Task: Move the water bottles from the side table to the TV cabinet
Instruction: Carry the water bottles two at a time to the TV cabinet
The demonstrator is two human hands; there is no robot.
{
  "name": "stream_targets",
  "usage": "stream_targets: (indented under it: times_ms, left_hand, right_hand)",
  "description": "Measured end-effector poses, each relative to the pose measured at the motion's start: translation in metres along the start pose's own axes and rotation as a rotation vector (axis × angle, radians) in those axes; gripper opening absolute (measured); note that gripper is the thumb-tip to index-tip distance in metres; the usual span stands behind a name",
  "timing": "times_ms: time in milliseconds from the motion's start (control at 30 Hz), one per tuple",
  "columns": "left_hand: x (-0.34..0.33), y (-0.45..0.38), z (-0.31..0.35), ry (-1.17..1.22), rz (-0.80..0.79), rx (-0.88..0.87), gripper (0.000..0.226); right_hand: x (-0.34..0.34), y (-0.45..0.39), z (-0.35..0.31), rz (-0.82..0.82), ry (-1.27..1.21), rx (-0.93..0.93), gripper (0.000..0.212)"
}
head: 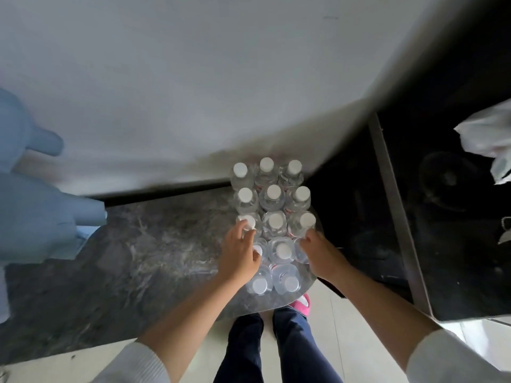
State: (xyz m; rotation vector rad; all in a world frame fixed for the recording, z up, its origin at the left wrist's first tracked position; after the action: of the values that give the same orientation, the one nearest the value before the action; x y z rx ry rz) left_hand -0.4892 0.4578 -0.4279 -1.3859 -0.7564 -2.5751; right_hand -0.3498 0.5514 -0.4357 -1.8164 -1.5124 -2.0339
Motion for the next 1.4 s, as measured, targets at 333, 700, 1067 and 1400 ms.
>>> stream_targets:
  times_ms: [333, 700, 1067, 1400]
  left_hand:
    - [-0.002, 0.003, 0.0, -0.005, -0.059, -0.007, 0.045]
    - [0.015, 0.054, -0.003, -0.009, 0.001, 0.259, 0.051]
    - [0.067, 0.252, -0.066, 0.067, 0.259, 0.788, 0.039]
    - [0.07, 0.526, -0.119, -0.022, 0.384, 1.254, 0.041]
  right_hand:
    - [-0.007, 0.007, 0.007, 0.026, -0.05, -0.052, 0.04]
    - [0.009, 0.018, 0.011, 0.118, 0.08, 0.034, 0.032]
    - [0.048, 0.069, -0.169, 0.198, 0.446, 0.741, 0.035]
    - [-0.011, 0.23, -0.424, 0.241, 0.494, 1.301, 0.036]
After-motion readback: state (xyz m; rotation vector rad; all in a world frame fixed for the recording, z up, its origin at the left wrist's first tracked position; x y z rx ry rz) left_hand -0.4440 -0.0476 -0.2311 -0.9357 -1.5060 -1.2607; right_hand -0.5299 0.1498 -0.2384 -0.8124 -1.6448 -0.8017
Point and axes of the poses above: each hand's wrist, its own y-axis away from the middle knuckle, its own x-axis out of the back of the hand, z = x × y, the point moved 4 cm from there along -y, towards the middle knuckle, and after that the axes turned 4 degrees about -x, right-handed, at the moved point
